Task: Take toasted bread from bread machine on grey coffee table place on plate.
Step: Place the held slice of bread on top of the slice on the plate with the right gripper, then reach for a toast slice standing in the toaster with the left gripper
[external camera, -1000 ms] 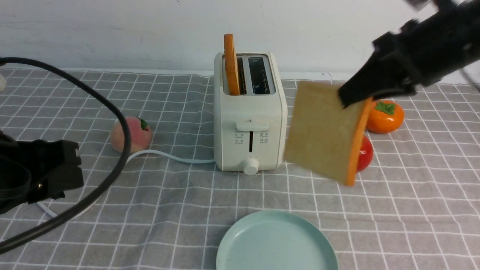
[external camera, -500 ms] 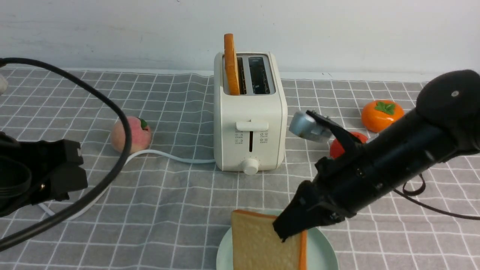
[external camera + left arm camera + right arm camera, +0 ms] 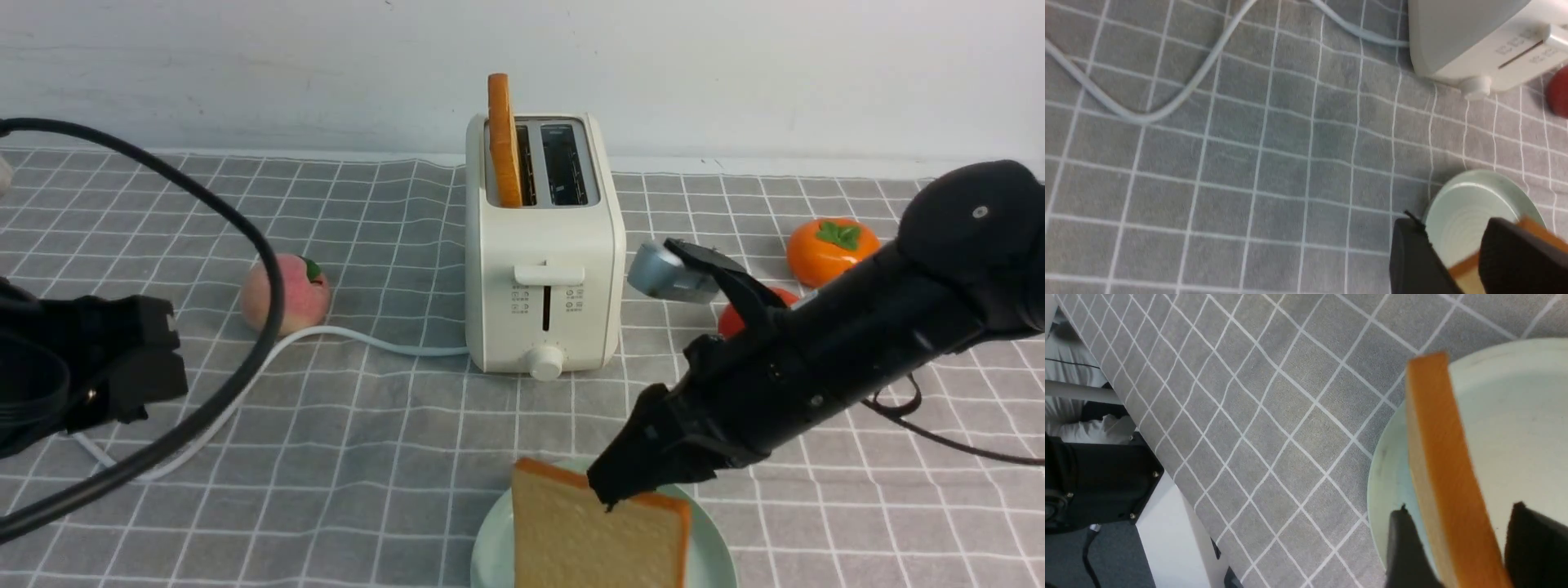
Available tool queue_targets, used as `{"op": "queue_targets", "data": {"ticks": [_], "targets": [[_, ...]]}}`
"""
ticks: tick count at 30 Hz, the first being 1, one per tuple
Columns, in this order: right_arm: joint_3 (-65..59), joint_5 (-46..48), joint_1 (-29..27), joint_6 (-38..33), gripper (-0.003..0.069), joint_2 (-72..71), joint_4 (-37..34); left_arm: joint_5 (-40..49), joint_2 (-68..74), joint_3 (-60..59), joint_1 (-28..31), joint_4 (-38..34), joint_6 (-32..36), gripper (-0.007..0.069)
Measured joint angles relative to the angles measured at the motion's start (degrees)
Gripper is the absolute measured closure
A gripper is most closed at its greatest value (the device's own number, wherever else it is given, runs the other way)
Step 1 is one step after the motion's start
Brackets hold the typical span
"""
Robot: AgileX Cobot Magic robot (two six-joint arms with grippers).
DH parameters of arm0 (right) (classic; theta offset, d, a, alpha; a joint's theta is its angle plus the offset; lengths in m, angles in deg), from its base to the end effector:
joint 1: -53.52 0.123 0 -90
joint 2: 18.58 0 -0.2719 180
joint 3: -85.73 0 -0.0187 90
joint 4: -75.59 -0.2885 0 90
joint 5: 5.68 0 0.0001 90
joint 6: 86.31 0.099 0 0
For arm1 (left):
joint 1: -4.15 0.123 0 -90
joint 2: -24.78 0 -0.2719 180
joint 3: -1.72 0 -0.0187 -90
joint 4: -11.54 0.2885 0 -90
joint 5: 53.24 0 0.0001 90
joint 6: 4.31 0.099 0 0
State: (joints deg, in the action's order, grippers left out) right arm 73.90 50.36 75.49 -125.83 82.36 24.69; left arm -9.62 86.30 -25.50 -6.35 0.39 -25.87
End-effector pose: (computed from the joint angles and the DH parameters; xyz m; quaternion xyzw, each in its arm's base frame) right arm 0.3060 0.1922 0.2264 -0.2839 0.8767 0.3603 0.1447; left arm 0.2251 -0.0552 0.3215 -0.1248 0.9027 -0.1972 0.3616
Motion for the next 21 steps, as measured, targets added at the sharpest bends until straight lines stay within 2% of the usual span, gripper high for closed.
{"op": "queue_targets", "data": {"ticks": [2, 4, 5, 9, 13, 17, 21], "targets": [[1.63, 0.97, -0.26, 0.0, 0.0242, -0.73, 2.54, -2.62, 0.0, 0.0, 0.0, 1.16, 0.0, 0.0387], [6.31, 3.35, -2.5, 3.0, 0.0197, -3.22, 8.52, -9.83, 0.08, 0.0, 0.0, 3.29, 0.0, 0.0387], [6.64, 3.5, -2.72, 3.34, 0.0195, -3.42, 8.91, -10.89, 0.18, 0.0, 0.0, 3.29, 0.0, 0.0387], [12.28, 4.86, -8.28, 12.16, 0.0186, -8.17, 14.66, -19.24, 3.12, 1.34, 0.0, 3.7, 0.0, 0.0387], [13.17, 6.23, -11.2, 14.95, 0.0195, -12.45, 15.53, -17.73, 8.55, 6.33, 0.0, 3.74, 1.45, 0.0379], [13.1, 9.66, -12.39, 15.42, 0.0216, -18.26, 16.75, -10.18, 17.92, 17.74, -0.2, 2.31, 6.67, 0.0343], [9.87, 8.8, -12.45, 17.48, 0.0232, -22.99, 18.27, -4.17, 26.82, 29.44, -4.85, 2.91, 8.45, 0.0283]]}}
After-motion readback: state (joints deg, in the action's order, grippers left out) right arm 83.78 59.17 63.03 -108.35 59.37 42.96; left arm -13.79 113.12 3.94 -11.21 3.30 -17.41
